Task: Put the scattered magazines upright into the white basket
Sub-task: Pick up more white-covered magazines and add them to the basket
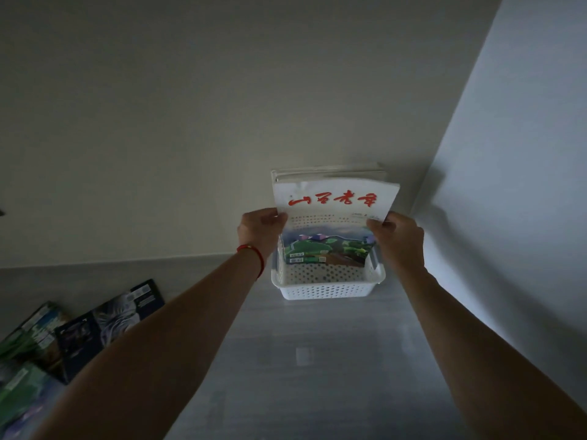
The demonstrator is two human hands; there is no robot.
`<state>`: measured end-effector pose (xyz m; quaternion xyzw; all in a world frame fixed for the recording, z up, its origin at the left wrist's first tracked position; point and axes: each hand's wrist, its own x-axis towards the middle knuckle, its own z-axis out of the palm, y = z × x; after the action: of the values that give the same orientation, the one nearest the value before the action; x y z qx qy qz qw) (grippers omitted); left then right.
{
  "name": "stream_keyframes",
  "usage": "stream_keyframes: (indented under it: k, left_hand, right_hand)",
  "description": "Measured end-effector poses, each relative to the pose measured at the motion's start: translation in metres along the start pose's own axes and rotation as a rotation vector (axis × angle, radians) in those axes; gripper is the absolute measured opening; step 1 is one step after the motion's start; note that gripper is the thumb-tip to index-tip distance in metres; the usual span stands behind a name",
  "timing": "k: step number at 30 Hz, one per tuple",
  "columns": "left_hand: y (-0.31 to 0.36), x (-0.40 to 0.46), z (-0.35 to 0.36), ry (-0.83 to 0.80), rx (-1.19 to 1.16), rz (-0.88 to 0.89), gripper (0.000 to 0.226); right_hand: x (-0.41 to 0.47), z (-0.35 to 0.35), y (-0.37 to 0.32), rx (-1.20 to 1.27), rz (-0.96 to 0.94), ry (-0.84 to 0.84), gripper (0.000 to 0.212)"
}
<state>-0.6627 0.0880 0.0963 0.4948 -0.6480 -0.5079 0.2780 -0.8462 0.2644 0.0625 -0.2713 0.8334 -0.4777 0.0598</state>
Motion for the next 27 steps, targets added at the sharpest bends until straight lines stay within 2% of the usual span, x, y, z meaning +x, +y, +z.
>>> stream_keyframes:
  k: [4, 7, 10, 12, 14, 17, 20, 22, 27]
  left_hand:
    - [-0.01, 0.01, 0.006, 0.058, -0.032, -0.099, 0.02]
    - [-0.019, 0.017, 0.01, 0.019, -0.092, -0.174, 0.023]
    - [-0.025, 0.021, 0.014, -0.039, -0.061, -0.144, 0.025]
    - [-0.03, 0.021, 0.012, -0.078, -0.03, -0.128, 0.036]
    - [-0.038, 0.016, 0.005, -0.092, -0.056, -0.146, 0.047]
    - [-0.058, -0.014, -0.016, -0.105, -0.01, -0.129, 0.046]
    - [-0.087, -0.063, -0.052, -0.079, 0.081, -0.035, 0.043]
    - [-0.111, -0.098, -0.085, -0.078, 0.181, 0.01, 0.041]
    - [-0.18, -0.158, -0.192, -0.021, 0.455, -0.034, 0.04]
  right_hand:
    - [0.011, 0.011, 0.005, -0.049, -0.023, -0.053, 0.027]
    - [0.015, 0.019, 0.013, -0.099, 0.002, -0.08, 0.026]
    - [0.014, 0.021, 0.019, -0.038, 0.086, -0.114, 0.029]
    - [0.008, 0.02, 0.017, 0.084, 0.121, -0.166, 0.04]
    - [-0.004, 0.019, 0.009, 0.112, 0.068, -0.193, 0.047]
    - [-0.033, 0.021, -0.002, 0.111, -0.054, -0.116, 0.039]
    - [-0.077, 0.033, -0.011, 0.094, -0.081, -0.107, 0.032]
    - [-0.11, 0.048, -0.017, 0.062, -0.105, -0.183, 0.026]
    - [-0.203, 0.107, -0.044, -0.025, -0.127, -0.506, 0.015]
